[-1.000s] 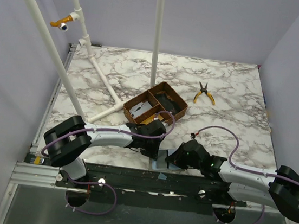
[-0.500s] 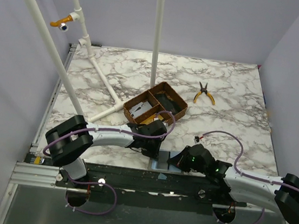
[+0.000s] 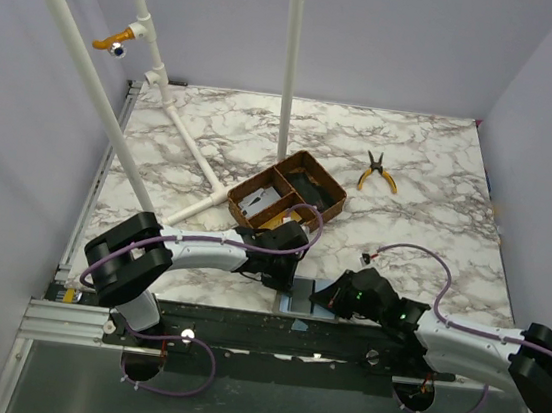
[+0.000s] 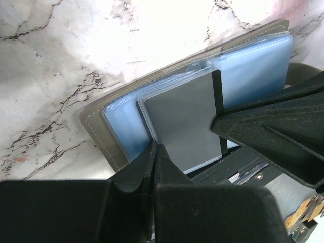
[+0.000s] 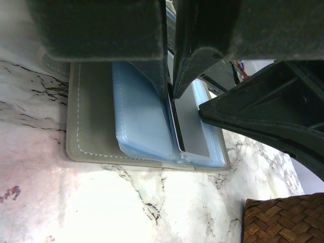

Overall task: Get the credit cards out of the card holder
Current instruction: Remove the credit card from the card holder.

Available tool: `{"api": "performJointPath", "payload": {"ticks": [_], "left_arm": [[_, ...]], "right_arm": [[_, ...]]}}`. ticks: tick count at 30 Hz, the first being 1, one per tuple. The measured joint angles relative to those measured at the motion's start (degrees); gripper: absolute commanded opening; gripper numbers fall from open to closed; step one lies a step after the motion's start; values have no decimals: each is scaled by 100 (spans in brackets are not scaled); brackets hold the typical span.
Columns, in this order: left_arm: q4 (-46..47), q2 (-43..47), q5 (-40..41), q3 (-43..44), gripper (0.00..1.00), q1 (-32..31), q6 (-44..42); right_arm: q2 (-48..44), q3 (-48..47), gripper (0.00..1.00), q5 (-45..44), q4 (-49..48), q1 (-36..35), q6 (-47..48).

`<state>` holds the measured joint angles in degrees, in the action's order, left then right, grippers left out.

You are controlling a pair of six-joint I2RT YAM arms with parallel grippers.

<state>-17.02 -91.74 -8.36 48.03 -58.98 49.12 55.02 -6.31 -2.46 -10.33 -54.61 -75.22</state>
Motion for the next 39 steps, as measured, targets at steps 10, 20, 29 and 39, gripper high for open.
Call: {"api": "performJointPath", "payload": {"ticks": [10,20,29,39], "left_arm": [[-2,-7,2,0,0,0,39],[-15,-11,2,9,0,0,39],[-17,-13,2,9,0,0,39],[-13,-15,2,9,0,0,37]], "right_arm": [[-186,170,13,-4,-98,26,-79],[-175,289,20,2,-382,33,-177],[-225,400,22,0,-501,35,-317],[-586,531,15,-2,-511,35,-446]]}}
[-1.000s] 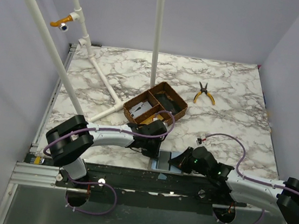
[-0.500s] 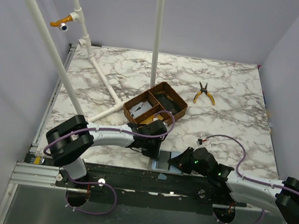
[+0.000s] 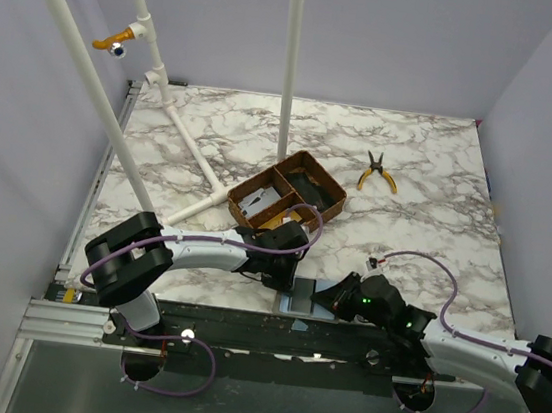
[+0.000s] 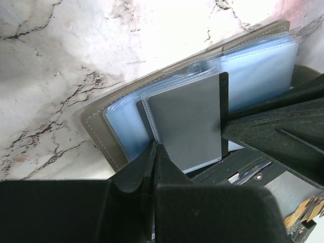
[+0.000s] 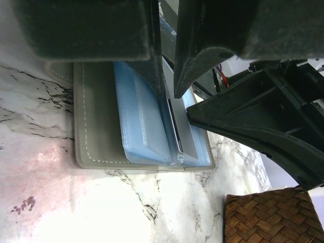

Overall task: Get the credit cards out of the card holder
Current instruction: Remove the credit card from the card holder.

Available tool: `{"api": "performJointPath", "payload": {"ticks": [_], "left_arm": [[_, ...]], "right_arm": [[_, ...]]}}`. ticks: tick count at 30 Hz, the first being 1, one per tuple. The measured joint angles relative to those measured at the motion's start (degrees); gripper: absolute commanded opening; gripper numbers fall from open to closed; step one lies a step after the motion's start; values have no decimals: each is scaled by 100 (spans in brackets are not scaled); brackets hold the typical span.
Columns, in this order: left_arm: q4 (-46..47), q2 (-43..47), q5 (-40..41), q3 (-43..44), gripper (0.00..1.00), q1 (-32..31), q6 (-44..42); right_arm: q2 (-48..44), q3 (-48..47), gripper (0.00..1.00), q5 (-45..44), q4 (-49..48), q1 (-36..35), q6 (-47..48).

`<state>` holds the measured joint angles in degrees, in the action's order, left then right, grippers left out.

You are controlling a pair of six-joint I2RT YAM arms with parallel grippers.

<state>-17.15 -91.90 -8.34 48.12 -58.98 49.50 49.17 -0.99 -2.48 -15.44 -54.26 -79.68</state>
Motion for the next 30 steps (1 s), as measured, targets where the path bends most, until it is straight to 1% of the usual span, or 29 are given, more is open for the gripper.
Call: {"api": "performJointPath", "payload": {"ticks": [6,12,17,22,30], "left_arm": [[0,-4,-2,0,0,0,2],[2,-4,-2,0,0,0,2],[2,-4,0,-2,0,0,15],[39,-2,-2,-33,0,4,74],[111,17,-2,-81,0,4,122]], "right_arm": [[57,2,10,0,-94,0,-28],[155,17,1,0,-173,0,-50],[70,22,1,0,-177,0,-87],[-297,24,1,-59,-28,0,-87],[-896,28,1,-223,612,2,-81]]}}
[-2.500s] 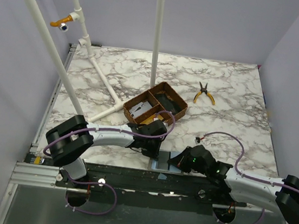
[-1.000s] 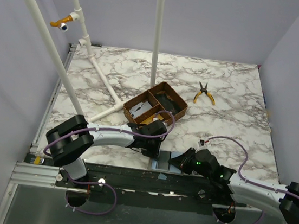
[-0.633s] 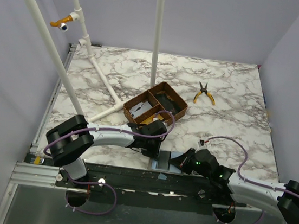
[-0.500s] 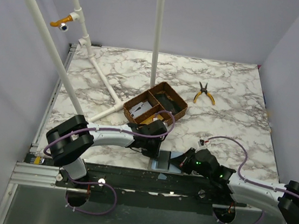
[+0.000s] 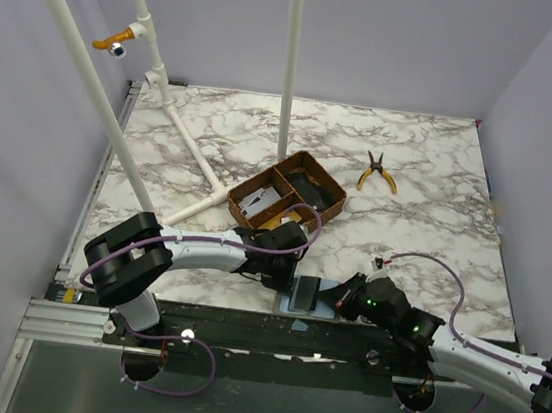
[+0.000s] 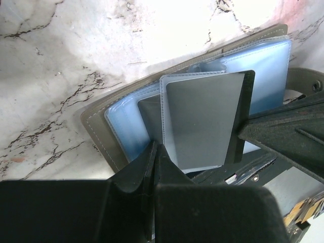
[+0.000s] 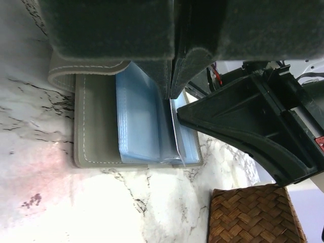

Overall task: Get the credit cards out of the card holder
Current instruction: Remove the credit card from the card holder.

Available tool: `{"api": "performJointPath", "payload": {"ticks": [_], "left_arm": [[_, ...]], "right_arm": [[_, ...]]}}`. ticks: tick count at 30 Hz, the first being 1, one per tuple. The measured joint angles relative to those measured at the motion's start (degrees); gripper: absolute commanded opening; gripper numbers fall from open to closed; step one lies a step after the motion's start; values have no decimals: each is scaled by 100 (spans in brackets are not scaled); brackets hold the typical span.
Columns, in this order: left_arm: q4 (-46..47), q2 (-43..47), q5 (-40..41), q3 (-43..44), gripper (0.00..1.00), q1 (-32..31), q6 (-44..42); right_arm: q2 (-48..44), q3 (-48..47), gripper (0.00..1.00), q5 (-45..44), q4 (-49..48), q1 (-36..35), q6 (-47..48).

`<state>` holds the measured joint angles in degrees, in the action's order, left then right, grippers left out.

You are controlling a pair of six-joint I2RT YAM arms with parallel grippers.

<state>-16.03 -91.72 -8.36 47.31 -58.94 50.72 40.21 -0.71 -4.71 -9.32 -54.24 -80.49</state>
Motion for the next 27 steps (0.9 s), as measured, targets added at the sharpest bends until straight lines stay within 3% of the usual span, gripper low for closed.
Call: {"api": "performJointPath", "payload": {"ticks": [18,27], "left_arm": [[9,0,0,-2,0,0,15],[9,0,0,-2,0,0,13]], "right_arm": [[-793,0,1,-264,1266,0,66],[-846,-37,0,-302,1397,0,151]]}}
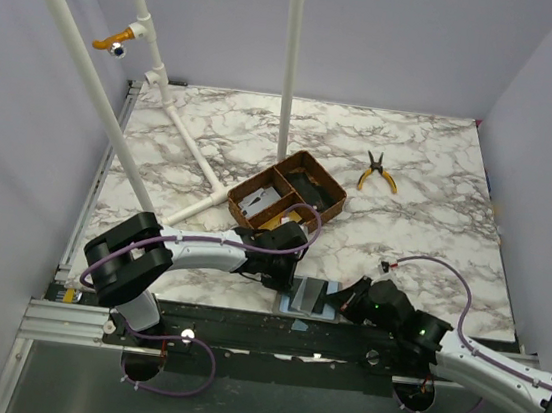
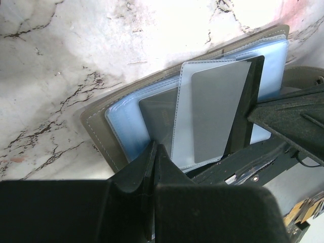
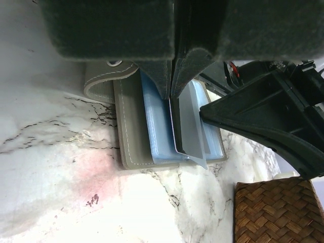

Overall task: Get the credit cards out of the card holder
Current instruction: Remove the credit card from the card holder.

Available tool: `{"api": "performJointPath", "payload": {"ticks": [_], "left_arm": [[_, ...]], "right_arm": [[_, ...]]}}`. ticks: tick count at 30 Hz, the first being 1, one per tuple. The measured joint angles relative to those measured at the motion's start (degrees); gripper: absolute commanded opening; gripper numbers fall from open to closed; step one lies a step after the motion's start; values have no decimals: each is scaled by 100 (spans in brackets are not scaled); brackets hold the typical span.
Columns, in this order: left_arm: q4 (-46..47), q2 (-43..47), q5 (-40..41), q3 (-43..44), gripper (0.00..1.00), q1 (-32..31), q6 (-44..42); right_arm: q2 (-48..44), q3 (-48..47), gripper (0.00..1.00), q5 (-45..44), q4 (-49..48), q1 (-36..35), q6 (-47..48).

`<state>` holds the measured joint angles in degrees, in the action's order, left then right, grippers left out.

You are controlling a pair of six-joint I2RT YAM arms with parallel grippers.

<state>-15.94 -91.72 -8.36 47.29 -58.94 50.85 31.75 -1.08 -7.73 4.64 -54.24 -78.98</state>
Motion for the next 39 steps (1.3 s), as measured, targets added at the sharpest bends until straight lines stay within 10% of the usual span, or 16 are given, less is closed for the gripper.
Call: {"api": "performJointPath", "payload": {"ticks": [39], "left_arm": [[-92,33,35,20,0,7,-26]], "right_arm": [[-949,-564,0,-326,1622,26,63]]}}
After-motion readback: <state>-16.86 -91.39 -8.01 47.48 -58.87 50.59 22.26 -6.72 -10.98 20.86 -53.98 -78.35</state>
